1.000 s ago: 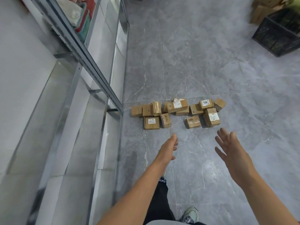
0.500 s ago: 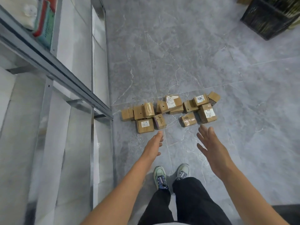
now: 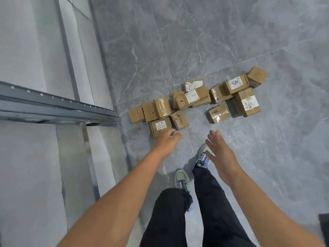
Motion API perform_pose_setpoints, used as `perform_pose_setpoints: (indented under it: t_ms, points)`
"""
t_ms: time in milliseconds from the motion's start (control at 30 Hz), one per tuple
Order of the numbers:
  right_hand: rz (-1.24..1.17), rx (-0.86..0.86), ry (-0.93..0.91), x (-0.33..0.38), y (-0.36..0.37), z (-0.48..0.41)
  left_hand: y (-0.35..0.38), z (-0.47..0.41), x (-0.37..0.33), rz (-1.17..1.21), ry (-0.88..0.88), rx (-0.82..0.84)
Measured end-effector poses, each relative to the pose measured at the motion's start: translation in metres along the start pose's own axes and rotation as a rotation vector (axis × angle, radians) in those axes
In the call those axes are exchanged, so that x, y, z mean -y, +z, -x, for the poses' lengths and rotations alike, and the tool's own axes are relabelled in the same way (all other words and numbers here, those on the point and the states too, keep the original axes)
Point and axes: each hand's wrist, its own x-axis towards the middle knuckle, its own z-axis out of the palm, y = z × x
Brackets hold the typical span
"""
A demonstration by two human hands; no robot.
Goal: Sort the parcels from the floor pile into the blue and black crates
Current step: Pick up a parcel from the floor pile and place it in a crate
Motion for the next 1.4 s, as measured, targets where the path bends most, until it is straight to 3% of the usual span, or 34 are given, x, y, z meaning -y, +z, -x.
perform_pose_setpoints:
  t_ms: [467,800,1100,1400]
  points:
    - [-0.178,-0.129,0.214,-0.119,-0.002,-0.280,0.027,-0.326,0.035,-0.312,-0.157,0.140]
    - [-0.345,-0.186,0.308,-0.188,0.035,-0.430,0.042,-0.464,0.082,-0.244,-0.255,0.204]
    - [-0.488,-0.192,0.351,-0.205,0.052,-0.474,0.044,-0.493,0.097,-0.218,-0.286,0.264]
    - [-0.468,-0.235,0.285,-0.181,0.013,-0.396,0.050,-0.415,0.088,-0.252,-0.268,0.292]
